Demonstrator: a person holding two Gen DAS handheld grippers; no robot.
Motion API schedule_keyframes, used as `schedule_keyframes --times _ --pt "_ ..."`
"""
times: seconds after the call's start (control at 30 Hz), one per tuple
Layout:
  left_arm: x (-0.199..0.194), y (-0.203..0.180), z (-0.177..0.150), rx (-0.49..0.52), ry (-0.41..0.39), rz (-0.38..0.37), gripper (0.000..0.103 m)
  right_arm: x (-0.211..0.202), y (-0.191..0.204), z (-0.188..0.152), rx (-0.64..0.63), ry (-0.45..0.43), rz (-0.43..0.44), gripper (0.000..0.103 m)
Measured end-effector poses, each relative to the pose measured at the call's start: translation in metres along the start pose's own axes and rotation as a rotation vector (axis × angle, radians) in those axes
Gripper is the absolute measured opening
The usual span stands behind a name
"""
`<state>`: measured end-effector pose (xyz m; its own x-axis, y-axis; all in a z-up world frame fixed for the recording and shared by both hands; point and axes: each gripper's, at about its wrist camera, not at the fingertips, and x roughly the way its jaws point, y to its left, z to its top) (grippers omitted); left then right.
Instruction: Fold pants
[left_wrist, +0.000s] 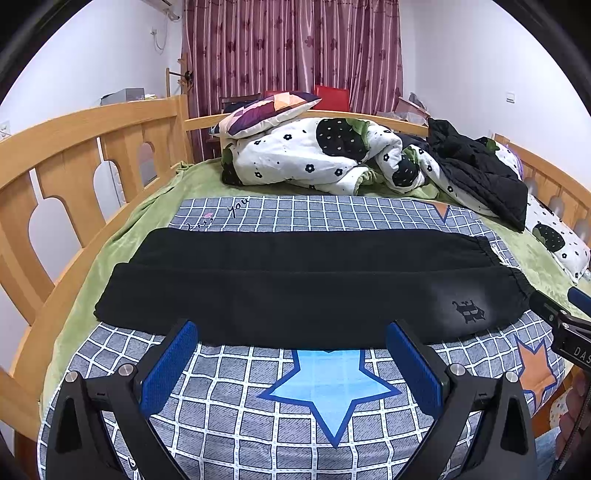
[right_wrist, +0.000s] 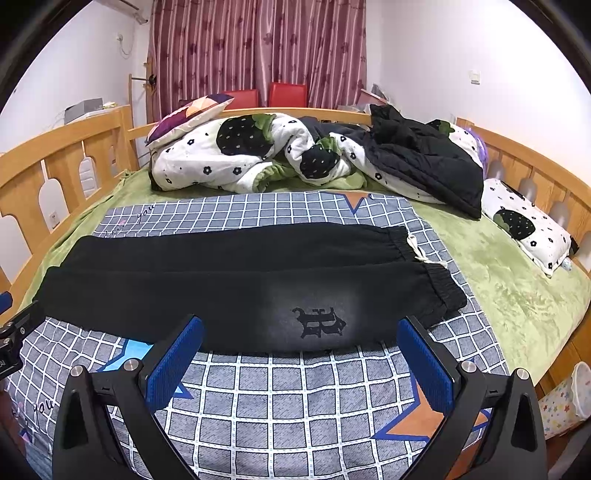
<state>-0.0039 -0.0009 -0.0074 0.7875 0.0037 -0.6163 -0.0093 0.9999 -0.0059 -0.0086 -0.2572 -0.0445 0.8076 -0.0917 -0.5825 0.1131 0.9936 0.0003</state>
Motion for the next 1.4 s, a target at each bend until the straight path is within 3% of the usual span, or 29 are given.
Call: schedule_keyframes --times 0.53,0.8,0.93,1.0,1.2,1.27,1.4 --pt "-0.012 -0.003 0.006 -0.005 0.010 -0.012 0.103 -0.005 0.005 0.001 0.015 0.008 0.028 0.103" --pt "-0.061 0.013 0.048 -0.015 -0.032 -0.041 0.103 -0.039 0.006 0.026 -0.021 -0.070 0.026 0.102" --pt "-0.085 0.030 0.079 -0.011 -0.077 -0.027 0.103 -0.063 -0.014 0.055 -0.003 -0.089 0.129 0.102" --pt "-0.091 0.042 0.092 -0.015 -0.110 -0.012 0.103 -0.069 -0.029 0.070 0.001 -0.103 0.131 0.102" --pt "-0.051 0.083 0.091 -0.052 -0.100 -0.002 0.103 -0.038 -0.087 0.090 0.049 -0.057 0.146 0.096" --pt "-0.026 0.102 0.078 -0.096 -0.065 0.004 0.103 -0.011 -0.108 0.079 0.091 -0.013 0.160 0.086" --pt "0.033 0.141 0.037 -0.207 0.050 -0.026 0.103 0.053 -0.141 0.036 0.191 0.104 0.182 0.077"
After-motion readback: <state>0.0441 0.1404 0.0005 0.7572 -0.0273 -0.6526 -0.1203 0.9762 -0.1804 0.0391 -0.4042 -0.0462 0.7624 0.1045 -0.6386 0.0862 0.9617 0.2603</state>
